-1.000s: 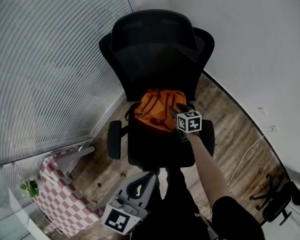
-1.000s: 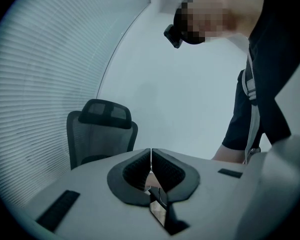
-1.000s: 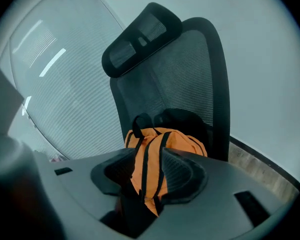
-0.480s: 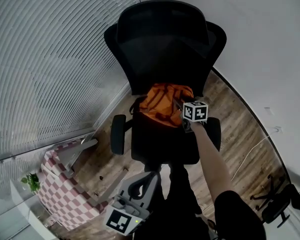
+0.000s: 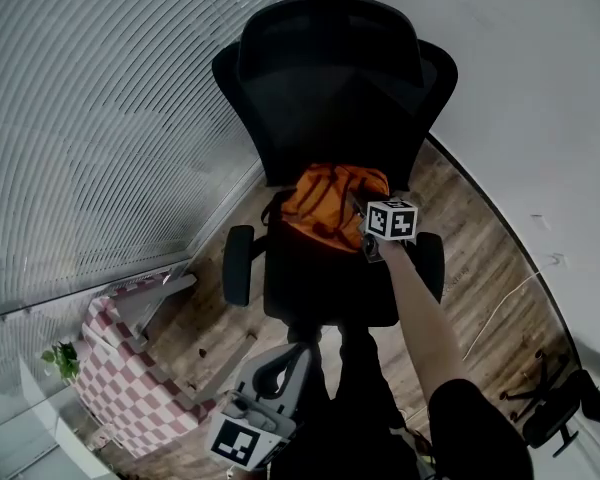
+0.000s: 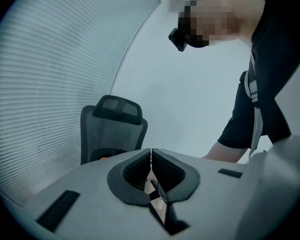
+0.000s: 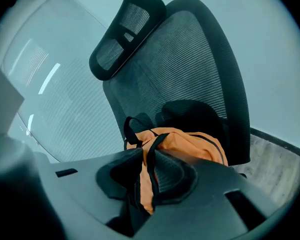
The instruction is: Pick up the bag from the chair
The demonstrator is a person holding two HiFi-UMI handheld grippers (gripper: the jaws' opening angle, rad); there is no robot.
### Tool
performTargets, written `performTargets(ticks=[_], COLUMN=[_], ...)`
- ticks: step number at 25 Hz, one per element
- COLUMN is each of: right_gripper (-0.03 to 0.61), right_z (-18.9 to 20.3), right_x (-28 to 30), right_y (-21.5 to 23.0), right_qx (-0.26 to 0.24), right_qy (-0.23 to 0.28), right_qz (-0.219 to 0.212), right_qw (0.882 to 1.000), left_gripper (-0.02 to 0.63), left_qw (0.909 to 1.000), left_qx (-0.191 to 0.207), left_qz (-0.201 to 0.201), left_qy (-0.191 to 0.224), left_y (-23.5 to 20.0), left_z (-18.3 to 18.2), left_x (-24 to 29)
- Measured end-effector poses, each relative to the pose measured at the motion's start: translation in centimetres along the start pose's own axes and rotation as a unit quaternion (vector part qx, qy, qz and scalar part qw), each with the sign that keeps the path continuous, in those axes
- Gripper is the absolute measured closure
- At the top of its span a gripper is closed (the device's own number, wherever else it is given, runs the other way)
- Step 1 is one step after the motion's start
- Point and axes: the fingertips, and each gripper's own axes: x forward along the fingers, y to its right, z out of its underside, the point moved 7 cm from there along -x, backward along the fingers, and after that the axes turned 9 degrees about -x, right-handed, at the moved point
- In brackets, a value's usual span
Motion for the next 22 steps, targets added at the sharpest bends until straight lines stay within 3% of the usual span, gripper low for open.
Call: performTargets(ticks=[6,12,18,22], right_gripper=[0.539,0.545,0.546,0.548], right_z=[-0.5,-0.8,-1.1,-1.2], right_x=[-1.2,-3.5,-5.8,-6.9], right_y=[-1.1,-2.4,-3.7,-5.4], right_qx=[0.003,-0.007,-0.013,-0.016], right_qy=[0.016,0.026,0.035,0.041], right_qz=[-0.005,-0.022,-0.039,-0.054], right_qw=[1.0,0.999,0.999,0.998], left_gripper=[0.58,0.58,0.58,0.58], left_qw=[0.9999,0.9992,0.9991,0.9984], left_qx=[-0.005,0.023,0.019,0.038], left_qz=[0.005,0.026,0.023,0.024], left_qy=[0.012,0.017,0.03,0.035], left_y=[0.9,2.5,3.8,4.4], left_z=[-0.1,0.3,0.5,1.2], left_x=[-0.8,-1.2,-2.2,-3.5])
